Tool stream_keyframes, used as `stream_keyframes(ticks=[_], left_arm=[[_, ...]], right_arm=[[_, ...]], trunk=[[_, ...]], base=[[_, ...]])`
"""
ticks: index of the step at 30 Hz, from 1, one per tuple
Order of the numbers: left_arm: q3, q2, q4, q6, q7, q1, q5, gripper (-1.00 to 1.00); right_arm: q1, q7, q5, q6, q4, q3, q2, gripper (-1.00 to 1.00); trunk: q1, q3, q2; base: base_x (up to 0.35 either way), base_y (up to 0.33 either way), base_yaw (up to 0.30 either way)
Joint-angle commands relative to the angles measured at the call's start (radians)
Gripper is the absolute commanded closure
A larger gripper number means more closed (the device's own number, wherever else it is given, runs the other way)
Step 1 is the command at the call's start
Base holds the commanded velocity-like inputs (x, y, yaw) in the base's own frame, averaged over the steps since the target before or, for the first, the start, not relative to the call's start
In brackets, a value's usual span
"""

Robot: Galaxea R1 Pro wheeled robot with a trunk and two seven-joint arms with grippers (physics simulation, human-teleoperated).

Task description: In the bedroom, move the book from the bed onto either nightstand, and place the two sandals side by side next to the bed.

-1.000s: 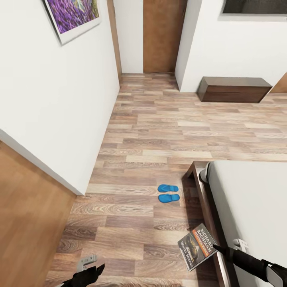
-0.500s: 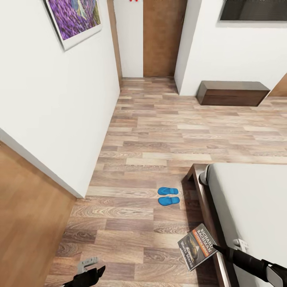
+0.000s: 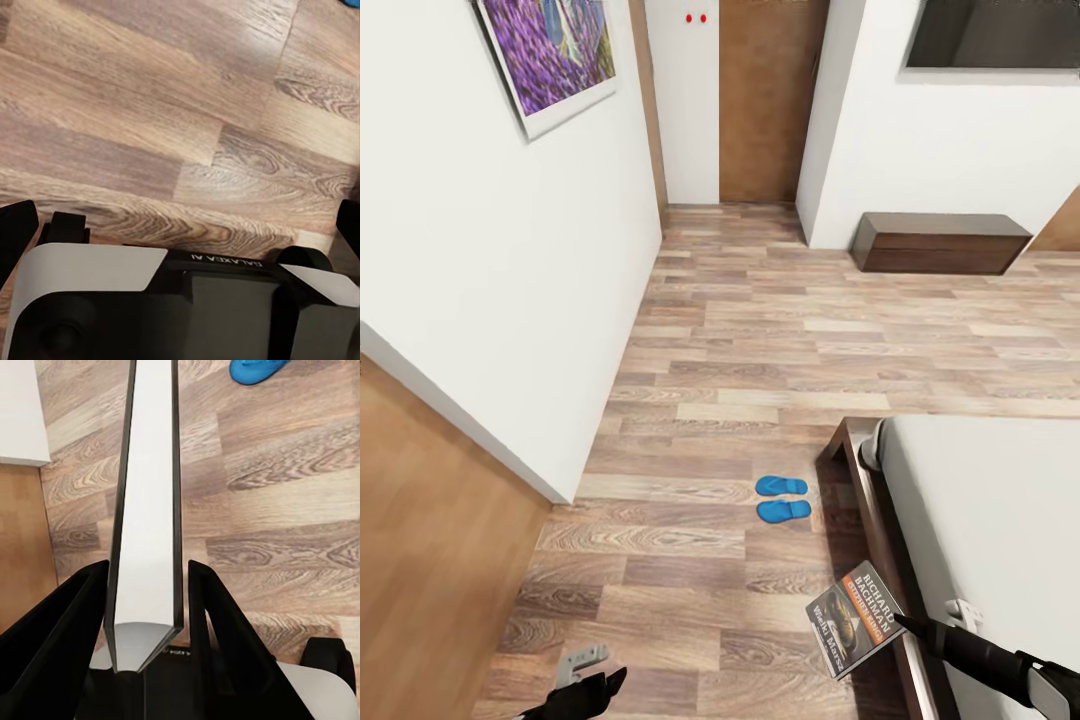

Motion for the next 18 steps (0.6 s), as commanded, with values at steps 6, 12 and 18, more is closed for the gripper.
stream_keyframes(ticks=[6, 12, 18], left_arm=[[-0.008, 0.000, 0.001, -0.004, -0.003, -0.001, 0.008, -1.00], [-0.008, 0.000, 0.001, -0.004, -0.001, -0.001, 0.008, -1.00], [-0.008, 0.000, 0.001, -0.004, -0.002, -0.001, 0.008, -1.00]], right_arm=[[0.000, 0.003, -0.011, 0.010, 0.000, 0.005, -0.001, 1.00], [0.000, 0.002, -0.011, 0.010, 0.000, 0.005, 0.001, 1.00], [0.000, 0.002, -0.011, 0.010, 0.000, 0.005, 0.002, 1.00]], trunk=[[0.000, 0.009, -0.001], [0.000, 0.019, -0.001], [0.000, 0.028, -0.001]], base=[[0.000, 0.000, 0.000], [0.000, 0.000, 0.000], [0.000, 0.000, 0.000]])
